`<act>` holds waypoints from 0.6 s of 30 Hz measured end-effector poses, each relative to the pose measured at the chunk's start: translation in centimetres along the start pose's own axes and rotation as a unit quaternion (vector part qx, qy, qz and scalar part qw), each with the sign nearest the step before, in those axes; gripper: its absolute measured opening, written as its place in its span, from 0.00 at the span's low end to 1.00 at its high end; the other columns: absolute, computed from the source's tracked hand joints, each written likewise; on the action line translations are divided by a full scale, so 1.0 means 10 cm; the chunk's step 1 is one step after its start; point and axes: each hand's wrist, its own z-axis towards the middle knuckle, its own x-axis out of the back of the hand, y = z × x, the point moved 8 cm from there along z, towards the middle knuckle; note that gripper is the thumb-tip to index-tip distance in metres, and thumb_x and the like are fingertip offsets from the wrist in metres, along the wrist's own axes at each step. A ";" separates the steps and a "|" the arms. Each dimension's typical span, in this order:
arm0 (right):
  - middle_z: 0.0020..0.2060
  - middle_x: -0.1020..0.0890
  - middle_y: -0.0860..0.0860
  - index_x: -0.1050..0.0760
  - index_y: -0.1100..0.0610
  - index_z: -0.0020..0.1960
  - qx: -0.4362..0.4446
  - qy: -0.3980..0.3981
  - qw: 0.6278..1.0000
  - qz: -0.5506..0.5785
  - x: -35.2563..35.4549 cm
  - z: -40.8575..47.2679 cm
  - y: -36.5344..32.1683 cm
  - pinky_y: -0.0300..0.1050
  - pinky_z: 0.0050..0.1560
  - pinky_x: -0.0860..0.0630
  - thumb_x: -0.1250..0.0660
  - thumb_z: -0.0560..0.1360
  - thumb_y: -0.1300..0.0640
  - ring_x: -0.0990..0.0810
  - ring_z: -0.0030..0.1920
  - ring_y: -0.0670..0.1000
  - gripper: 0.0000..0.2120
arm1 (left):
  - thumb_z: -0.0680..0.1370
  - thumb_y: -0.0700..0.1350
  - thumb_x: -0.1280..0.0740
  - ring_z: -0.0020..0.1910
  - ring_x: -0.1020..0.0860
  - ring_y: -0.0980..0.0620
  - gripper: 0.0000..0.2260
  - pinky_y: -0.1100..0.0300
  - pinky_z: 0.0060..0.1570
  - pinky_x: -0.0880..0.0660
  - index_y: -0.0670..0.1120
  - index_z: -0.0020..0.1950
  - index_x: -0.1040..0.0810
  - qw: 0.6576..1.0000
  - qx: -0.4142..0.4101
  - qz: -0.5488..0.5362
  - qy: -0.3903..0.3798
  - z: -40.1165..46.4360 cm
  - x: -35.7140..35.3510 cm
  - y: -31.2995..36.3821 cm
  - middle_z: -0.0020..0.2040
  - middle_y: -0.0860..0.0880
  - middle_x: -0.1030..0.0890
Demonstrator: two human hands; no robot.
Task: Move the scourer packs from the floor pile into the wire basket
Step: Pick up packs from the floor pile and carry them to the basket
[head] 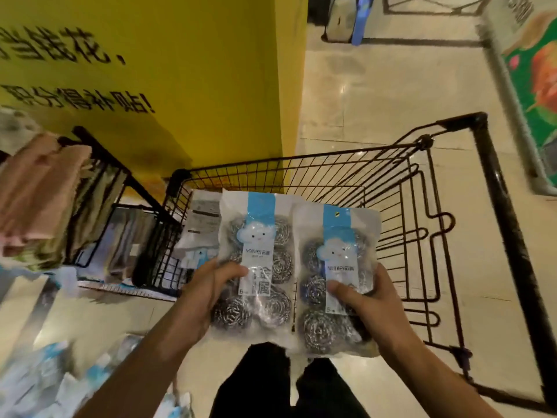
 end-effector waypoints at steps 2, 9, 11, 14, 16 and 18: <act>0.53 0.11 0.51 0.24 0.49 0.64 -0.025 0.000 1.000 0.015 -0.07 0.41 0.01 0.66 0.57 0.16 0.17 0.69 0.60 0.11 0.52 0.57 0.27 | 0.72 0.45 0.27 0.57 0.15 0.41 0.18 0.56 0.47 0.20 0.41 0.60 0.18 0.999 0.015 0.024 -0.015 0.45 -0.05 0.02 0.53 0.43 0.11; 0.54 0.12 0.51 0.25 0.48 0.63 -0.063 0.047 0.997 0.007 -0.26 1.86 0.36 0.63 0.59 0.16 0.17 0.69 0.60 0.12 0.54 0.55 0.28 | 0.81 0.41 0.33 0.55 0.15 0.37 0.09 0.42 0.57 0.19 0.44 0.60 0.19 0.993 0.084 0.068 -0.041 2.12 -0.27 -0.15 0.55 0.40 0.12; 0.54 0.14 0.50 0.26 0.48 0.63 -0.070 0.069 0.995 0.010 -0.34 2.19 0.52 0.59 0.57 0.15 0.18 0.70 0.60 0.13 0.53 0.53 0.27 | 0.82 0.43 0.34 0.50 0.15 0.40 0.08 0.49 0.48 0.19 0.45 0.58 0.19 0.992 0.092 0.076 -0.039 2.52 -0.34 -0.18 0.52 0.40 0.12; 0.53 0.15 0.48 0.27 0.49 0.63 -0.079 0.077 0.994 0.007 -0.47 2.58 0.75 0.46 0.45 0.18 0.19 0.71 0.61 0.14 0.52 0.50 0.26 | 0.82 0.46 0.33 0.46 0.15 0.44 0.08 0.54 0.44 0.23 0.46 0.57 0.18 0.988 0.119 0.091 -0.035 2.96 -0.44 -0.31 0.50 0.42 0.11; 0.53 0.16 0.46 0.27 0.48 0.64 -0.085 0.084 0.993 -0.004 -0.50 2.78 0.92 0.41 0.42 0.21 0.19 0.72 0.59 0.16 0.52 0.47 0.26 | 0.80 0.45 0.32 0.46 0.14 0.45 0.08 0.54 0.46 0.22 0.45 0.56 0.17 0.986 0.127 0.105 -0.038 3.19 -0.51 -0.43 0.49 0.42 0.11; 0.51 0.17 0.44 0.28 0.47 0.62 -0.089 0.096 0.991 -0.029 -0.48 2.91 1.07 0.39 0.40 0.24 0.19 0.72 0.58 0.18 0.51 0.44 0.25 | 0.80 0.43 0.31 0.41 0.13 0.47 0.07 0.58 0.41 0.22 0.44 0.55 0.17 0.985 0.130 0.107 -0.031 3.36 -0.54 -0.58 0.45 0.44 0.10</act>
